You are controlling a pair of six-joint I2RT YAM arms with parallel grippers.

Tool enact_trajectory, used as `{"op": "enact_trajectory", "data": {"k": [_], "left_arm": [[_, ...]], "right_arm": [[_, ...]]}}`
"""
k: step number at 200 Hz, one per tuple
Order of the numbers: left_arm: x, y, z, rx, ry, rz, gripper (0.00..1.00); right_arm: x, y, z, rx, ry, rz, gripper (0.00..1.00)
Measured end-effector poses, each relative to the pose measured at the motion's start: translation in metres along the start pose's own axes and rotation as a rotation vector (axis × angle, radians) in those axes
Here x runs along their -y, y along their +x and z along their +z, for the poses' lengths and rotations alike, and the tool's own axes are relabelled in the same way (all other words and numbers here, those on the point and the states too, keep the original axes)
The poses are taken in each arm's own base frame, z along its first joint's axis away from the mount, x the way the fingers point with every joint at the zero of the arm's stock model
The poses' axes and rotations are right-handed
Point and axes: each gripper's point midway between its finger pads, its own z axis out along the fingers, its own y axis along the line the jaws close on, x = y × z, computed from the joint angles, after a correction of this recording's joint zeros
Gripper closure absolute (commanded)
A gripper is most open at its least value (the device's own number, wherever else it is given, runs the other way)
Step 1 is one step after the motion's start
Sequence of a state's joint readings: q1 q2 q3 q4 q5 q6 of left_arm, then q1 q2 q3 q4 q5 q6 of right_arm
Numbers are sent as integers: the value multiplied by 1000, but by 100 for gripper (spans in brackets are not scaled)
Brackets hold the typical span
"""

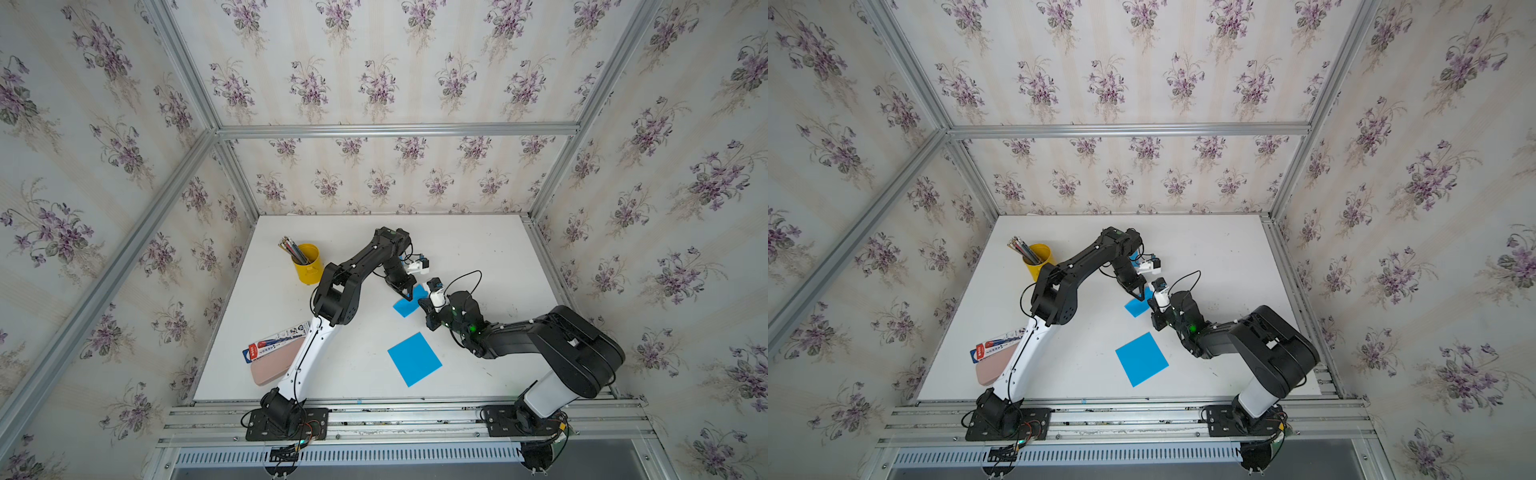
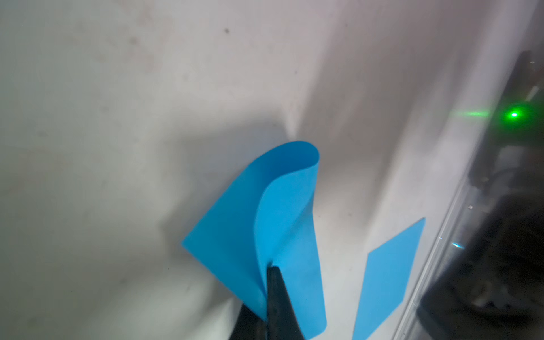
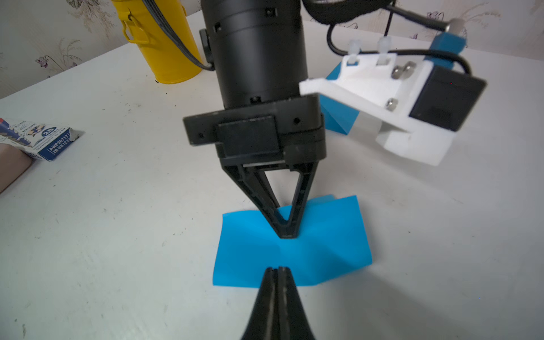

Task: Fold the square paper along the opposite sides
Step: Smooth out the paper at the center of the board.

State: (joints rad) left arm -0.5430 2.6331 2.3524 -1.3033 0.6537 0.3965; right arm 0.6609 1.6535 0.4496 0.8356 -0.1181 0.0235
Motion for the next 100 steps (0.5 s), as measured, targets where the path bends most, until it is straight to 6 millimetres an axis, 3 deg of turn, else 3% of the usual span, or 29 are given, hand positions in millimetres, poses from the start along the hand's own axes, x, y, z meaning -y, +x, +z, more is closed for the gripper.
{"op": "enact_trajectory", "data": {"k": [43, 100], "left_arm": [[0, 1, 1, 9, 18, 22, 100], [-1, 4, -1, 8, 19, 34, 100]], "right_arm": [[3, 13, 24, -41, 0, 22, 100], [7, 30, 41, -85, 7, 66, 100]]}}
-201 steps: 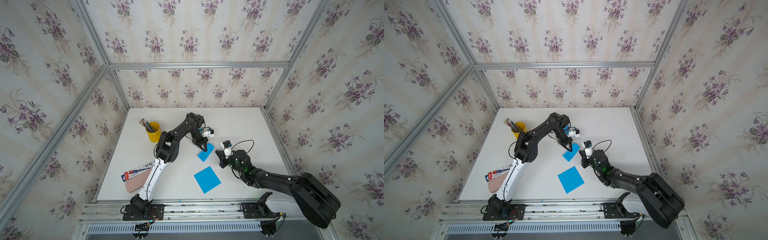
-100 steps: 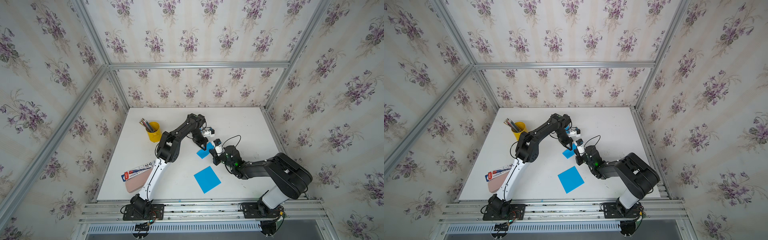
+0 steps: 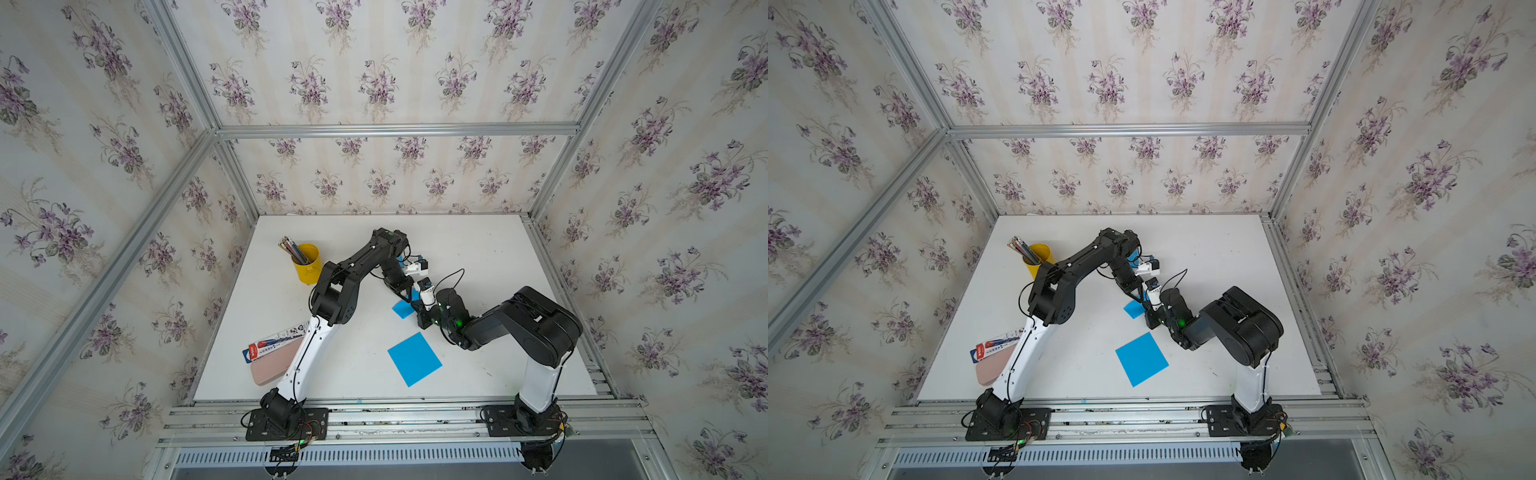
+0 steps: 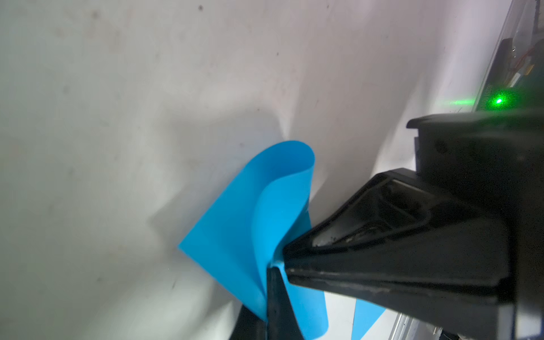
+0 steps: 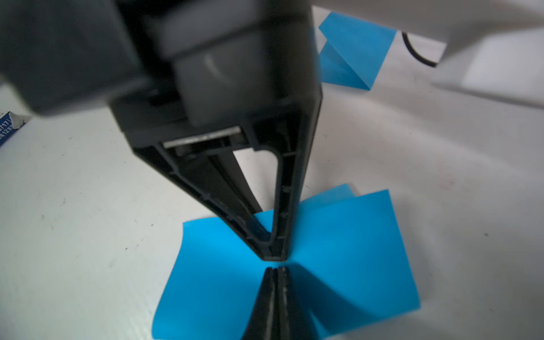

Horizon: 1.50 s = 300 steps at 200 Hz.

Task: Fold the square paper along the opposite sides
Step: Smooth out the paper at the center of the board.

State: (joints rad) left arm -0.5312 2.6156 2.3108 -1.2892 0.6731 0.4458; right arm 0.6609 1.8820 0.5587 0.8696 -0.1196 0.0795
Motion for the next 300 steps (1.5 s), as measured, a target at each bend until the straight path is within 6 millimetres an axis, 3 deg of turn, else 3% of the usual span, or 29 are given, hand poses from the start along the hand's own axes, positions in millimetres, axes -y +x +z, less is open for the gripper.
{"op": "enact_trajectory", "data": {"k": [89, 129, 160, 190, 234, 300], "left_arm": [[-3, 1, -2, -1, -9, -7, 100], [-4, 2, -3, -4, -13, -9, 100], [-4, 2, -3, -5, -15, -9, 100], [-5, 3, -3, -5, -15, -10, 100], [-6, 5, -5, -7, -22, -13, 100], [-7, 6, -6, -10, -30, -14, 100]], "right_arm": [[4, 10, -12, 3, 28, 26, 100], [3, 18, -30, -3, 29, 45, 100], [-3, -7, -39, 58, 13, 19, 100], [-12, -19, -30, 108, -11, -18, 100], [-17, -9, -10, 101, -26, -43, 100], [-24, 4, 1, 86, -46, -76, 100]]}}
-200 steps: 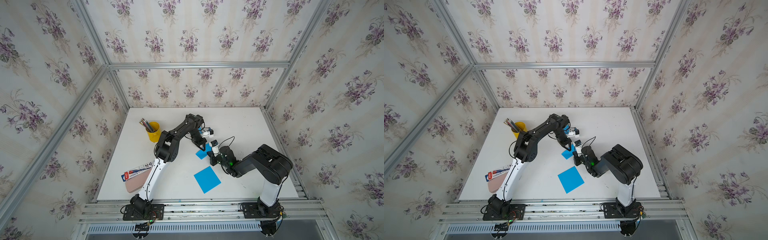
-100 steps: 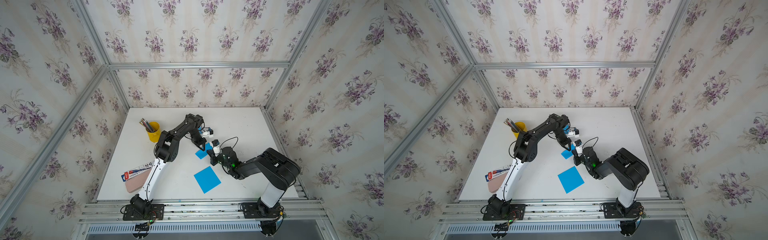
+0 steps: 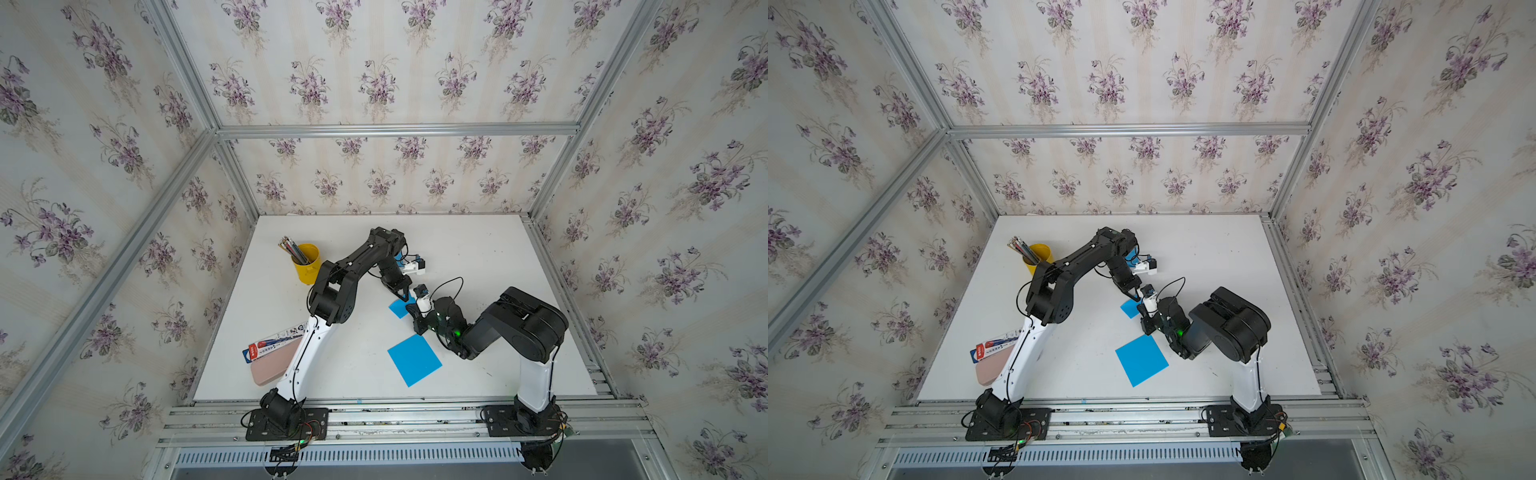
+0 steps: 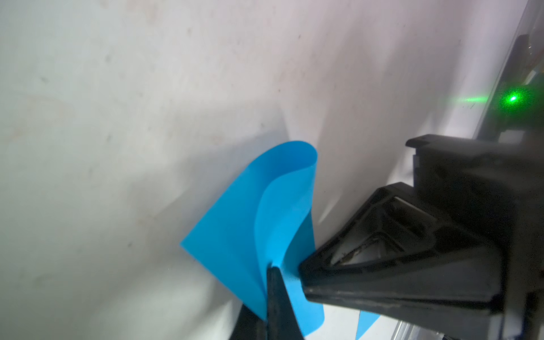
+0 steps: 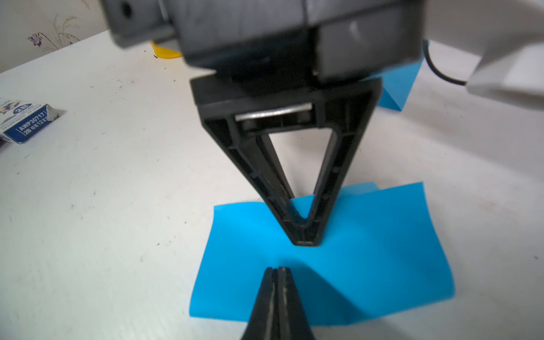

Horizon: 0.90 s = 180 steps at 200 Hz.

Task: Fold the square paper along the opposite sides
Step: Smooth out the paper at the center of the board.

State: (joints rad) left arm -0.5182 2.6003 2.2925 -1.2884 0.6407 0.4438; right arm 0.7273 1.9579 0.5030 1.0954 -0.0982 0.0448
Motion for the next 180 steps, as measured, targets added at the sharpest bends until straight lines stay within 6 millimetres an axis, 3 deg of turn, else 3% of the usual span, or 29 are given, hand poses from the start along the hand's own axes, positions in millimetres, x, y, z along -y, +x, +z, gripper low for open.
{"op": "enact_trajectory", "data": {"k": [93, 180], "left_arm": [[-5, 3, -1, -13, -13, -45, 100], [-7, 7, -3, -20, -10, -68, 100]], "right_arm": [[-23, -5, 14, 0, -47, -68, 100], [-35, 0, 12, -10, -80, -43, 100]]}}
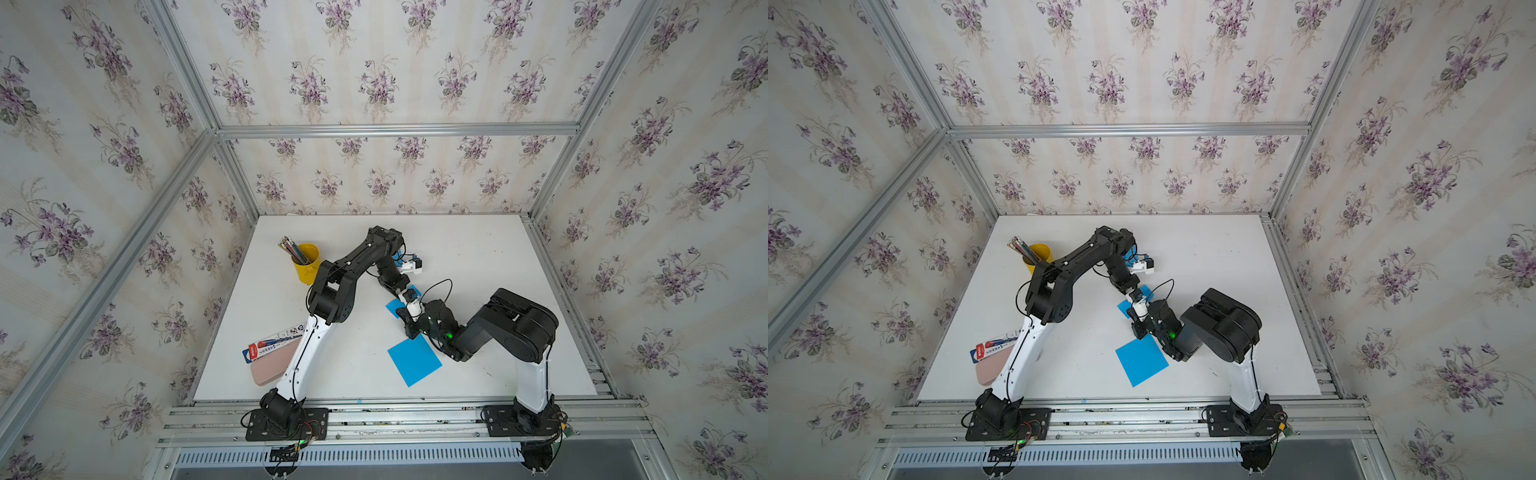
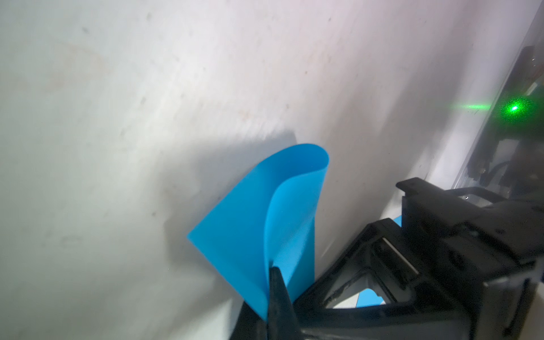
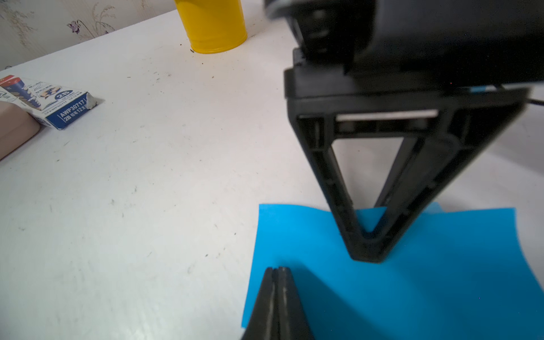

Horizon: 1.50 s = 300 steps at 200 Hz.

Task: Fold the square paper along the opposite sides
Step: Smooth out the paper at the center of the board.

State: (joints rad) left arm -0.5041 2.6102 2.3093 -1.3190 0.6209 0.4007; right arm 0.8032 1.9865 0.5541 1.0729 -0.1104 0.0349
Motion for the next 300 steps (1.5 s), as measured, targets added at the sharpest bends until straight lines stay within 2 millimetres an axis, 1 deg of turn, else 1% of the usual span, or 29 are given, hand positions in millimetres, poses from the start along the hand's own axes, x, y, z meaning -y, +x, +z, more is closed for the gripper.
{"op": "enact_trajectory", "data": {"k": [63, 84, 91, 106, 107, 116, 126, 136, 146, 154, 186, 207, 225, 268, 300], "left_arm": [[-6, 3, -5, -3, -17, -12, 100], [-8, 2, -7, 4, -26, -17, 100], [-8, 2, -7, 5, -27, -20, 100], [-7, 1, -8, 10, -31, -28, 100], [-6, 0, -7, 11, -33, -28, 100], [-5, -1, -7, 13, -39, -35, 100], [-1, -1, -6, 18, -39, -34, 100], [2, -1, -5, 23, -41, -47, 100], [5, -1, -4, 24, -43, -60, 100], [5, -3, -4, 30, -48, -68, 100], [2, -13, -1, 54, -69, -108, 100], [9, -15, 5, 52, -55, -116, 100], [14, -18, 10, 52, -23, -130, 100], [16, -17, 13, 48, 13, -148, 100], [16, -17, 14, 45, 14, -148, 100]], "right_arm": [[-21, 2, 2, -19, -61, 3, 100], [-30, -1, -6, -37, -89, 0, 100], [-33, -9, -11, -26, -99, -2, 100], [-27, -46, -26, 63, -66, -13, 100], [-25, -51, -28, 75, -59, -13, 100], [-14, -69, -39, 133, -21, -12, 100], [0, -77, -50, 164, 26, -3, 100], [18, -73, -59, 170, 83, 11, 100], [36, -62, -66, 151, 142, 28, 100], [46, -53, -68, 131, 176, 39, 100], [70, -31, -66, 83, 242, 87, 100], [76, -18, -60, 64, 257, 120, 100], [77, -12, -49, 54, 246, 140, 100], [82, -13, -27, 61, 238, 185, 100], [94, -2, -23, 44, 266, 230, 100]]}}
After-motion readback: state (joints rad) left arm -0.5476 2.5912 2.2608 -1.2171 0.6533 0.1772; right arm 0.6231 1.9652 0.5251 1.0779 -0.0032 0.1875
